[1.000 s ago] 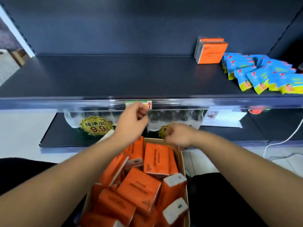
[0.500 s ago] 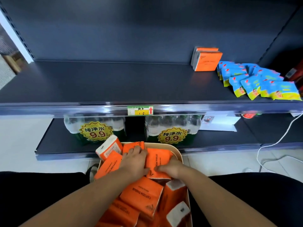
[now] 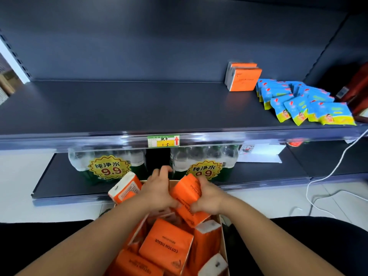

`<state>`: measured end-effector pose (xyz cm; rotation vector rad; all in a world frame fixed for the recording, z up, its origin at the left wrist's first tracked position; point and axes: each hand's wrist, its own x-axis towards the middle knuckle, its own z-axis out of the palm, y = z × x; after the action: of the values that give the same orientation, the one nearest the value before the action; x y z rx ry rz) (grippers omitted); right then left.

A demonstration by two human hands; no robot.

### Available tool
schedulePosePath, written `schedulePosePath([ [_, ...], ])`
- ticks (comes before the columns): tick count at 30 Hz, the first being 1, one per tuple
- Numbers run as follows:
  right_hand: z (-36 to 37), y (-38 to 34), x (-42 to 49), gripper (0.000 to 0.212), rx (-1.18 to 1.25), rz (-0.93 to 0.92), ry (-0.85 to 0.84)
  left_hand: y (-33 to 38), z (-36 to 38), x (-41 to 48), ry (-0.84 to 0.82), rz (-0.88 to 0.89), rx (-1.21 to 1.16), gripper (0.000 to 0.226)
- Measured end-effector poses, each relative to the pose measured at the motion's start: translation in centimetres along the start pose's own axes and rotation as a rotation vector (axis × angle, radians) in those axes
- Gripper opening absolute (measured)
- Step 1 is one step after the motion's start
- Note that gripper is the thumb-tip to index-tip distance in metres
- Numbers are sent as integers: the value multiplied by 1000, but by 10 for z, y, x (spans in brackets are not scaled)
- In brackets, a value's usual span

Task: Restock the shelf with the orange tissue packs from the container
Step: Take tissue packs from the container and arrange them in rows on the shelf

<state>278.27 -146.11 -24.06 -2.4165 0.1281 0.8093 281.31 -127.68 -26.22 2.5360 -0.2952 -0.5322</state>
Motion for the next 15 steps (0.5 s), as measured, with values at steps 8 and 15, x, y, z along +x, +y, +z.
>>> schedulePosePath([
  [8,-57,-19,-41,96,-259,-496,229,15,-22,-7,-100,247,-604,84],
  [15,-138,-32,-52,91,365,-632,394,54,-114,18,208,405,-722,85],
])
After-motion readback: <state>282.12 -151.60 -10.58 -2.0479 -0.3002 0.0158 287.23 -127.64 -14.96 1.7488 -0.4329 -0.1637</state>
